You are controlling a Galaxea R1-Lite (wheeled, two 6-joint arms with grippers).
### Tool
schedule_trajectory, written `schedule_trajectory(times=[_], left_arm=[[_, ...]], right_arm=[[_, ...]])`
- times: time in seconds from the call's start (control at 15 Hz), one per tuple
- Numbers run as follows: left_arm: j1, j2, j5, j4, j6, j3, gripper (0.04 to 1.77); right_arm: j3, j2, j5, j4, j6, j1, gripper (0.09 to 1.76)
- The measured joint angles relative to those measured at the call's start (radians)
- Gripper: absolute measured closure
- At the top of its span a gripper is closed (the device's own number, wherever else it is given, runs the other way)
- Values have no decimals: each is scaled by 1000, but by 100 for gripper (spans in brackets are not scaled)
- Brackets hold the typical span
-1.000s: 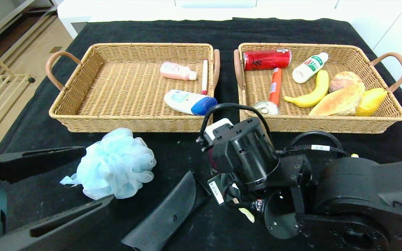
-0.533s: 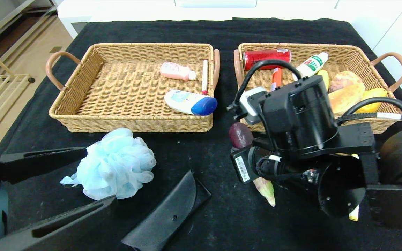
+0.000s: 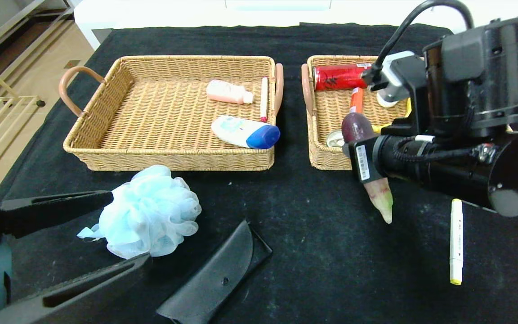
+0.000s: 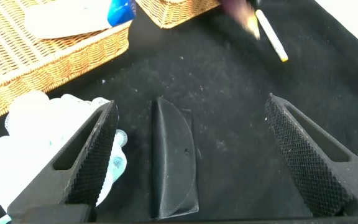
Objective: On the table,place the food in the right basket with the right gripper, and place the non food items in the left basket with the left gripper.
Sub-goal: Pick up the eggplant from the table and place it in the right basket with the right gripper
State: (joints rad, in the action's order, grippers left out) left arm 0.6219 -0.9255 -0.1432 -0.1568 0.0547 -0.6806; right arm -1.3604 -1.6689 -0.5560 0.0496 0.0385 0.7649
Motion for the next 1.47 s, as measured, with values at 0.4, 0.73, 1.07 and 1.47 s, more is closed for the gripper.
schedule_trajectory(times=[0.4,0.73,1.07,1.47], left_arm=[[1,-3,0,0,-1,3,9],[1,-1,1,-1,0,3,9],[1,0,1,-1,0,3,9],[3,-4,-5,-1,0,8,9]], right_arm=[[-210,-41,1,-7,2,-129,104],[-343,-118,26,-8,2,-219,104],[-443,-204,28,-26,-2,-277,104],[-517,-275,50,-46,-16,-321,104]])
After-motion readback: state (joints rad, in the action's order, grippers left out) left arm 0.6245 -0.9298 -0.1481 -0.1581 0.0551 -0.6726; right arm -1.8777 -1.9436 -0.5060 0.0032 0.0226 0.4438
